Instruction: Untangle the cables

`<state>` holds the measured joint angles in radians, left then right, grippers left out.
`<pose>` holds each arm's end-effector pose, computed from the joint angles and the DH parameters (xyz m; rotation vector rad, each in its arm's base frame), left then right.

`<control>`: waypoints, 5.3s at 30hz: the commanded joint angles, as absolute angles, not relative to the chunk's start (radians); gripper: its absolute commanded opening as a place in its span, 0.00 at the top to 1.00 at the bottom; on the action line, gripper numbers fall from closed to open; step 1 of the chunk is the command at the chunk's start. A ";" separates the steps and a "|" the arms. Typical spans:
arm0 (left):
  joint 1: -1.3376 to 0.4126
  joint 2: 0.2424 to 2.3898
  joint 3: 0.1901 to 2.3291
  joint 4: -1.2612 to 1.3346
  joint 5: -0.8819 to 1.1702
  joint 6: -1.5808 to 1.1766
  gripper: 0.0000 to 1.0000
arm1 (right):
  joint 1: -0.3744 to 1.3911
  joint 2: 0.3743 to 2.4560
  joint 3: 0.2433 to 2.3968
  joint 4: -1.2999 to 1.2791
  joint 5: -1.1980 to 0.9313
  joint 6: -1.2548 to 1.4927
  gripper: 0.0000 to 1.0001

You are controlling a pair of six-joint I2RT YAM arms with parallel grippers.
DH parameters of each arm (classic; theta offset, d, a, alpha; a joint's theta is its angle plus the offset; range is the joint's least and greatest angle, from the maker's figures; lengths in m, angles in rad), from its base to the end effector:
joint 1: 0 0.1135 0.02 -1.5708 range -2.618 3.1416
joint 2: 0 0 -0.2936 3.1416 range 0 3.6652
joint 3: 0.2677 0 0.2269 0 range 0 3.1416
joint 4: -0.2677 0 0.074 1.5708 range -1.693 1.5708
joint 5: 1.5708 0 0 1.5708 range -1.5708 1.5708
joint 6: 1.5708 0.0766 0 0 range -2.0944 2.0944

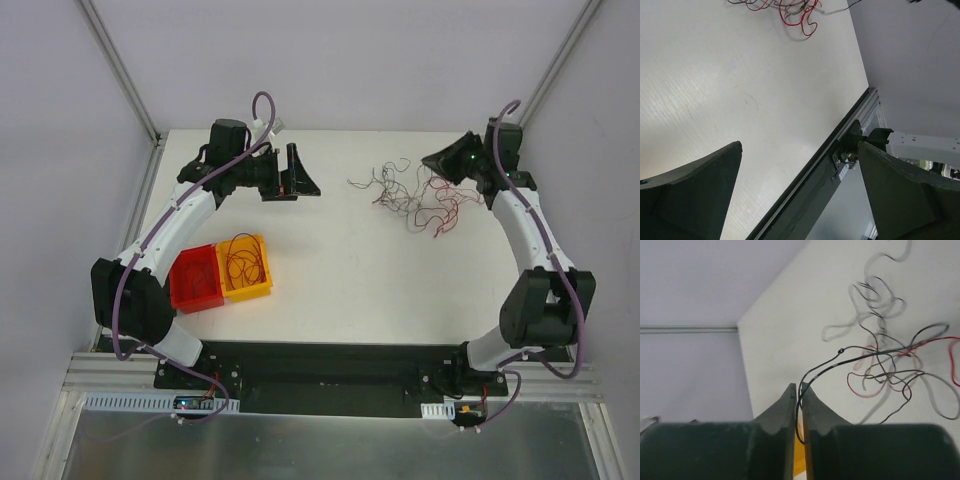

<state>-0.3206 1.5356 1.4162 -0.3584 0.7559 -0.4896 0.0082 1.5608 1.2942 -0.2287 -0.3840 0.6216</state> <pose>0.3149 -0.1599 0.3808 0.3262 2.1225 -1.2621 0.3713 0.0317 0.3384 0.4031 2.0815 0.7783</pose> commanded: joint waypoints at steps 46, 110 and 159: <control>-0.261 1.454 1.361 -0.308 0.666 -0.517 0.02 | 0.480 2.034 1.804 -0.669 0.023 -0.129 0.46; -0.258 1.450 1.351 -0.287 0.696 -0.537 0.02 | 0.324 1.520 0.583 0.426 0.325 0.841 0.57; -0.252 1.480 1.362 -0.285 0.752 -0.541 0.01 | 0.272 1.324 0.627 0.289 0.201 0.610 1.00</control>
<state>-0.2600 1.4872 1.3495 -0.3172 0.7082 -0.5358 0.2703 1.5177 0.5945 0.4416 0.1680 0.7876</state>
